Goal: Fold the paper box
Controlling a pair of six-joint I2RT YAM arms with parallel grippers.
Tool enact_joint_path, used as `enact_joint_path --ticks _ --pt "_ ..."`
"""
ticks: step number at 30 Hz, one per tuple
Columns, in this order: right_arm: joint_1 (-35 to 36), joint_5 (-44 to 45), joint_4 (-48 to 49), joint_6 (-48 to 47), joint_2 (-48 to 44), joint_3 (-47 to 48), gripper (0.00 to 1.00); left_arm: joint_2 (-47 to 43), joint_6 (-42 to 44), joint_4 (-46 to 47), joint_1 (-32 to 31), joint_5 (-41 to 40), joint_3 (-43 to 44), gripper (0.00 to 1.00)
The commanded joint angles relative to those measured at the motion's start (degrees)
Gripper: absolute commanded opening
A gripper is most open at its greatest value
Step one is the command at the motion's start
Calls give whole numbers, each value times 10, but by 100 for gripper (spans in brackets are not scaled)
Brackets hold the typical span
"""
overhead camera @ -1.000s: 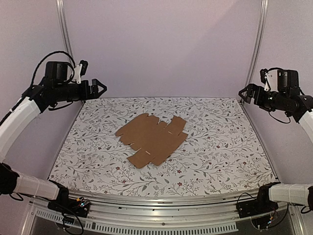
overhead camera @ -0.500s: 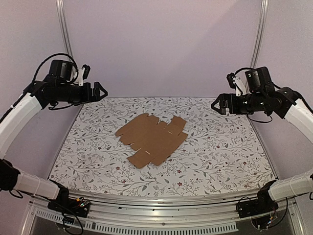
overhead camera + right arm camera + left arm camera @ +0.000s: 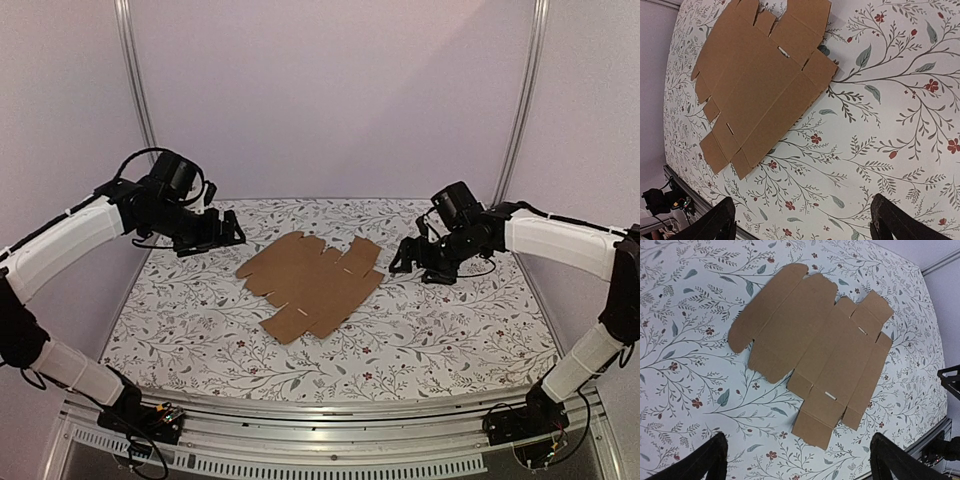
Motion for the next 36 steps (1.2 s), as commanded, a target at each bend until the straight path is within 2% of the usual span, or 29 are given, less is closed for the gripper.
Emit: enact_joint_path --ticks 1,15,28,36 --pt "4 -61 95 75 35 -40 92 4 -31 -3 -27 -6 -9 97" --pt "6 -54 303 239 167 -76 83 16 -76 50 -34 41 -62 97" --pt "30 -68 520 369 220 -163 81 -2 -93 50 -36 54 -78 96" --pt "49 -65 644 434 272 -215 75 -4 -100 47 -37 66 -85 96"
